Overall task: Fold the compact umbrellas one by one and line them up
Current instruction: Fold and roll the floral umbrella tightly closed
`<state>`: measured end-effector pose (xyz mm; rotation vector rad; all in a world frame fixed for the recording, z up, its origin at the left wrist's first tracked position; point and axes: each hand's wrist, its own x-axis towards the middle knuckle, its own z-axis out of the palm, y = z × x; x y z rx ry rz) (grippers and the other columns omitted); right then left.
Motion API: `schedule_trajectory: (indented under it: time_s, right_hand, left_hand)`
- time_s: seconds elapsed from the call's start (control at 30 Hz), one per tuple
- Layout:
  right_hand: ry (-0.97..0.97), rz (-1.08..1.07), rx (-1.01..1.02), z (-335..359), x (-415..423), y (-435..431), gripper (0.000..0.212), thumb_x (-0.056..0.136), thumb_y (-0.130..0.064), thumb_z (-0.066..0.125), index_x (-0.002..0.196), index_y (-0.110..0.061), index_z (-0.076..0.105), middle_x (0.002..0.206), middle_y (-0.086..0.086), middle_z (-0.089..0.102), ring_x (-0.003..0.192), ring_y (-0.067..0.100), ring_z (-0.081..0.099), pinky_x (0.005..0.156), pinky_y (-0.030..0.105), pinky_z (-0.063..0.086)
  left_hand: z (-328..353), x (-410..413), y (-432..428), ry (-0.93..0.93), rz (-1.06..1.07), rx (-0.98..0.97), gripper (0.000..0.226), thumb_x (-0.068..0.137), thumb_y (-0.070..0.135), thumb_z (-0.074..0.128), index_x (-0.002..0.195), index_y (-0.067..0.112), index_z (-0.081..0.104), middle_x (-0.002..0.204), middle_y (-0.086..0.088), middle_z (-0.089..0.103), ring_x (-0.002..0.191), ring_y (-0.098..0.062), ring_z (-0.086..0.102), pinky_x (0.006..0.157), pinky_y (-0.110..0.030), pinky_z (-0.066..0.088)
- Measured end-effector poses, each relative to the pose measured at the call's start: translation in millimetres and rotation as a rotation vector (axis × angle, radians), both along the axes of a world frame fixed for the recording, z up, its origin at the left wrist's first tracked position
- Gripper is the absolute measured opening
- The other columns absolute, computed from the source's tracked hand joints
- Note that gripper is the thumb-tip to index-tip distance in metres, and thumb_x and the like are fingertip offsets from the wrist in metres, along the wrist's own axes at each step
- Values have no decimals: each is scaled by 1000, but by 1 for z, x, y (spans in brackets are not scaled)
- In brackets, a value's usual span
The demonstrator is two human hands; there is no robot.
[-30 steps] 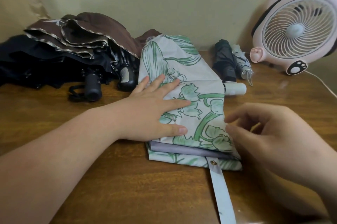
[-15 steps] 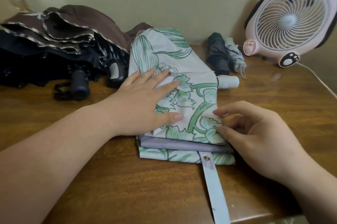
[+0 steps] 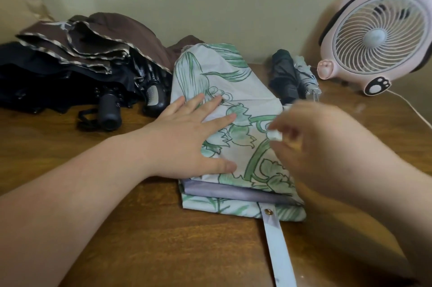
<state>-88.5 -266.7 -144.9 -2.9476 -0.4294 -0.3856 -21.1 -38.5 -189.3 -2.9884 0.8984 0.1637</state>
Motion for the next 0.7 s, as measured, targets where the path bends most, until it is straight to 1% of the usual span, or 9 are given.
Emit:
schedule_trajectory:
  time_s: [0.1, 0.17, 0.27, 0.37, 0.47, 0.5, 0.57, 0.63, 0.7]
  right_hand:
    - [-219, 118, 106, 3, 43, 34, 38, 96, -43, 55, 127, -23, 63, 116, -2, 57, 107, 20, 56, 89, 35, 45]
    - [-188, 151, 75, -14, 73, 50, 46, 99, -47, 45, 134, -19, 57, 127, 6, 57, 119, 28, 53, 102, 43, 42]
    - [-155, 123, -60, -54, 94, 46, 53, 103, -50, 27, 140, -21, 54, 136, 7, 55, 131, 29, 49, 114, 52, 31]
    - [-149, 113, -82, -64, 100, 43, 61, 104, -55, 17, 148, -27, 47, 149, 5, 50, 143, 27, 40, 119, 55, 23]
    - [-95, 93, -106, -64, 104, 46, 65, 103, -60, 12, 155, -30, 36, 158, 6, 42, 149, 28, 32, 121, 55, 21]
    - [-92, 91, -108, -65, 104, 46, 66, 102, -61, 12, 156, -30, 34, 158, 6, 40, 149, 28, 31, 120, 54, 23]
    - [-95, 97, -108, -66, 104, 45, 67, 102, -62, 12, 157, -31, 33, 158, 5, 41, 148, 27, 33, 119, 53, 26]
    - [-104, 111, -103, -65, 105, 44, 67, 102, -63, 13, 156, -30, 34, 155, 4, 44, 145, 27, 37, 116, 50, 31]
    - [-116, 122, -101, -66, 106, 44, 66, 102, -63, 14, 154, -30, 37, 152, 4, 48, 141, 27, 42, 111, 49, 35]
  left_hand:
    - [-1, 2, 0, -11, -21, -88, 81, 87, 88, 23, 155, 57, -8, 166, 15, -30, 153, -15, -29, 126, -46, -15]
    - [1, 2, 4, 13, -43, -155, 65, 101, 66, 26, 159, 51, 1, 168, 13, -24, 154, -13, -27, 126, -43, -16]
    - [7, 2, 15, 91, -50, -225, 50, 110, 40, 29, 159, 42, 24, 170, 10, -15, 153, -4, -24, 124, -26, -17]
    - [12, 1, 27, 114, -41, -327, 47, 110, 31, 41, 155, 44, 35, 169, 17, -1, 151, 7, -11, 115, -6, -11]
    - [18, -2, 35, 66, 42, -393, 39, 105, 31, 55, 142, 44, 54, 164, 25, 23, 148, 12, 10, 116, -7, 4]
    - [20, -4, 37, 17, 74, -430, 33, 103, 31, 59, 134, 42, 62, 158, 26, 37, 144, 11, 24, 116, -9, 13]
    - [29, -12, 41, -131, 181, -566, 13, 97, 30, 68, 105, 38, 73, 124, 21, 63, 113, 8, 53, 102, -16, 40]
    - [43, -21, 46, -228, 376, -660, 9, 89, 36, 76, 80, 33, 74, 86, 15, 69, 79, 1, 62, 73, -26, 51]
    - [57, -32, 48, -91, 527, -595, 17, 83, 44, 81, 72, 31, 76, 68, 13, 71, 61, -6, 65, 60, -33, 54]
